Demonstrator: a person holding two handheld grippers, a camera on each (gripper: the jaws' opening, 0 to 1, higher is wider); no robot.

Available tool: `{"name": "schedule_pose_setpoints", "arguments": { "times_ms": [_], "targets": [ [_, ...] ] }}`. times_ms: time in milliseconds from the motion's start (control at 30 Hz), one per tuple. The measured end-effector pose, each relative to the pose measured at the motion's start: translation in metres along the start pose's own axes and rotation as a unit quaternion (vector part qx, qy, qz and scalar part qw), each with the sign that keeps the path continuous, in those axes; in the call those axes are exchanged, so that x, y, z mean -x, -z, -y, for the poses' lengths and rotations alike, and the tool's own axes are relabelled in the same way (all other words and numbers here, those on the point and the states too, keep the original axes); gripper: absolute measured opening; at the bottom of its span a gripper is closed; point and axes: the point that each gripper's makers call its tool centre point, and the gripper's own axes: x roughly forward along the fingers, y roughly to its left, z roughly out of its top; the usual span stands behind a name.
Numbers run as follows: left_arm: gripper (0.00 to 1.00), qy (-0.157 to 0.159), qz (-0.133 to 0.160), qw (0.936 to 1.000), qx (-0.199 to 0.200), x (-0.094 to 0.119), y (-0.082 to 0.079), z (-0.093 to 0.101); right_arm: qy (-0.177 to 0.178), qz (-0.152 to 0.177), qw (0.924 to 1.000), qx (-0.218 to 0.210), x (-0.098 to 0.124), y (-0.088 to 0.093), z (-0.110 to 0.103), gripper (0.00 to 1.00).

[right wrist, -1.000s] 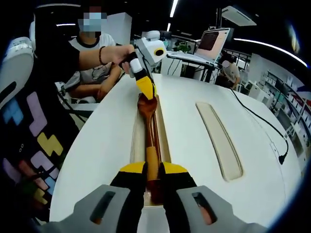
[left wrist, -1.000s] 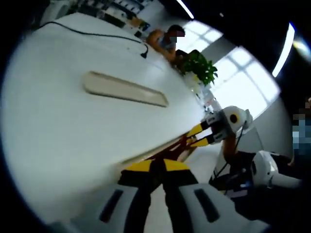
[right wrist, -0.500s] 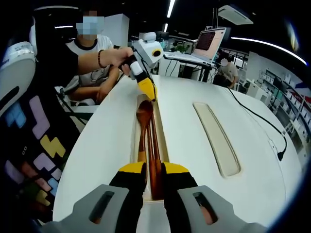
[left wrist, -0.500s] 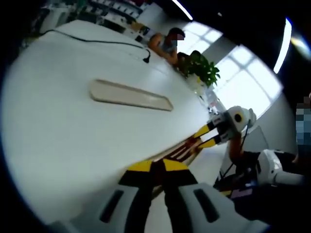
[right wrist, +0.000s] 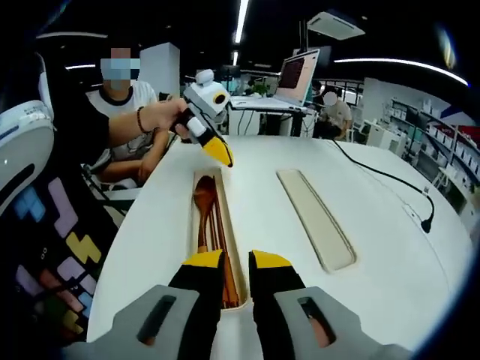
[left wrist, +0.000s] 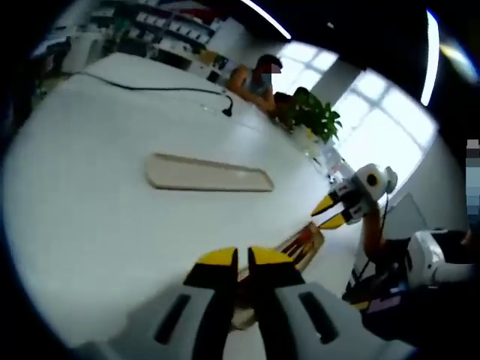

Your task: Arrange the utensils inside the cutlery case until each visible utensil rests in its matching compartment.

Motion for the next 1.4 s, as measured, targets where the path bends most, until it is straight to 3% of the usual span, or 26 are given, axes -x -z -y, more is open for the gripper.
{"name": "schedule_pose_setpoints", "arguments": {
  "times_ms": [133,233,300,467,900,1133,1400],
  "targets": [
    [0.05,-0.03,0.018,0.9986,-0.039,0.0,-0.015,-0.012,0.015,0.012,0.9998,-0.008,0.005,-0.006,0.012,0.12],
    [0.04,-0.044,0.062,0.9953,-0.059,0.001,-0.039,-0.015,0.019,0.028,0.9994,-0.011,0.01,-0.014,0.02,0.12],
    [0.04,-0.052,0.093,0.9923,-0.064,0.005,-0.059,-0.018,0.03,0.047,0.9978,-0.036,0.015,-0.021,0.032,0.12],
    [0.04,-0.085,0.097,0.9838,-0.125,0.008,-0.078,-0.028,0.058,0.059,0.9957,-0.042,0.024,-0.028,0.052,0.12],
    [0.06,-0.142,0.076,0.9652,-0.206,-0.001,-0.087,-0.057,0.115,0.066,0.988,-0.08,0.028,-0.027,0.084,0.12],
    [0.08,-0.162,0.057,0.9612,-0.216,-0.011,-0.092,-0.076,0.153,0.054,0.9811,-0.106,0.03,-0.013,0.106,0.12],
    [0.14,-0.174,0.032,0.963,-0.203,-0.024,-0.083,-0.096,0.163,0.027,0.9733,-0.159,0.016,0.015,0.122,0.12]
  ]
}}
